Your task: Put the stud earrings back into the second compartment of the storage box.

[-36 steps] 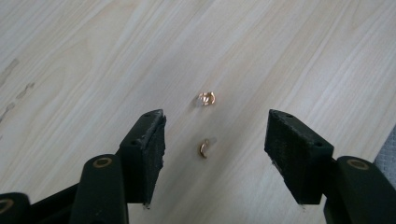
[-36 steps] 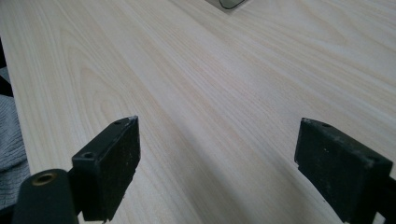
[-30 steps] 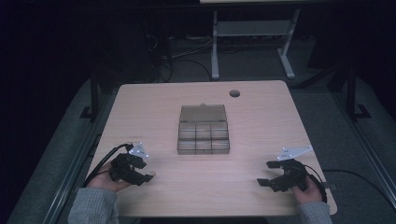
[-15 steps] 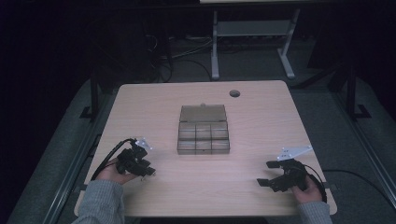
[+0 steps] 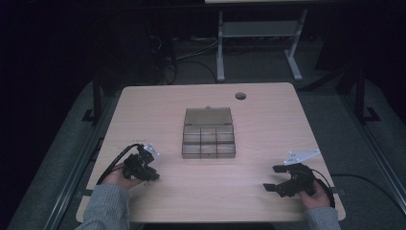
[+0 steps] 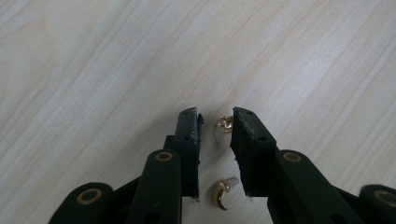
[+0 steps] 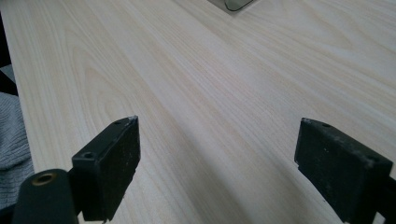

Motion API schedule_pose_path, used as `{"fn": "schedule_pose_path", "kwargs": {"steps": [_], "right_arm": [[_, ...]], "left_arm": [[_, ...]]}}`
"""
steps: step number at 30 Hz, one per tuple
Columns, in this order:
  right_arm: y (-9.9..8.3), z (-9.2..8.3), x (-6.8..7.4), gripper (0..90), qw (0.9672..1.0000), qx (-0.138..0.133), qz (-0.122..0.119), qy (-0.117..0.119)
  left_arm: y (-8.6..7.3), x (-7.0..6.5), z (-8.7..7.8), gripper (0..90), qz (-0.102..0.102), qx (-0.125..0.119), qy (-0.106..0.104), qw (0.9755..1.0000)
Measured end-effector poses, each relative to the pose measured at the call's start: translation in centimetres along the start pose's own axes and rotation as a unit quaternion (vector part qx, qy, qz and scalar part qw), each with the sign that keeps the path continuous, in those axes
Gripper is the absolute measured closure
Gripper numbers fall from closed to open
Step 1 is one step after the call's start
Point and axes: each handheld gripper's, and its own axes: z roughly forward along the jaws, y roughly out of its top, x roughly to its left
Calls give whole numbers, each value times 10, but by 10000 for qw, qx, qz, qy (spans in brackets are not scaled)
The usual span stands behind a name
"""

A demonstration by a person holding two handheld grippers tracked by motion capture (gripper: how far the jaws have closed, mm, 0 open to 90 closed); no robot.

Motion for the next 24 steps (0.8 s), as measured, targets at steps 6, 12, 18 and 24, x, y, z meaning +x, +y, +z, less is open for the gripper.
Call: {"fn": "schedule_pose_path", "kwargs": {"steps": [6, 12, 18, 24], "right_arm": [[0, 0, 0, 140, 10000, -11, 3, -8], [0, 0, 1, 141, 10000, 10, 6, 2], [0, 0, 0, 140, 10000, 0, -7, -1], [0, 0, 1, 141, 10000, -10, 7, 0]], "left_arm": [[0, 0, 2, 784, 31, 46, -2, 10000], [0, -3, 3, 843, 109, 75, 20, 9999], [1, -2, 2, 845, 77, 37, -40, 10000], [5, -4, -4, 845, 132, -85, -59, 9999]]}}
